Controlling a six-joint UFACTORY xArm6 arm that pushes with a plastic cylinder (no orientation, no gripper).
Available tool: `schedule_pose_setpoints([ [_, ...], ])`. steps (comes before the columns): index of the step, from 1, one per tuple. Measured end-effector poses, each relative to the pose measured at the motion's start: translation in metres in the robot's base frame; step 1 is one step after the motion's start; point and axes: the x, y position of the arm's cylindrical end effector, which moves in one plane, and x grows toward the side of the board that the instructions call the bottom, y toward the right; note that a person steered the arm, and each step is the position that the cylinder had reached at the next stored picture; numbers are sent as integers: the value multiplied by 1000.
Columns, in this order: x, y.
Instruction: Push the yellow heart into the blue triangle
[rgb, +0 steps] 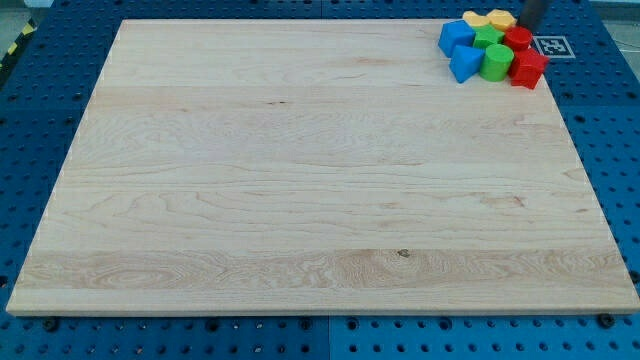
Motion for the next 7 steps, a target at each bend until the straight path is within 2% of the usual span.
schedule_pose_setpoints([
  [2, -11, -88],
  [3, 16, -110],
  [5, 21, -122],
  [7, 76, -130],
])
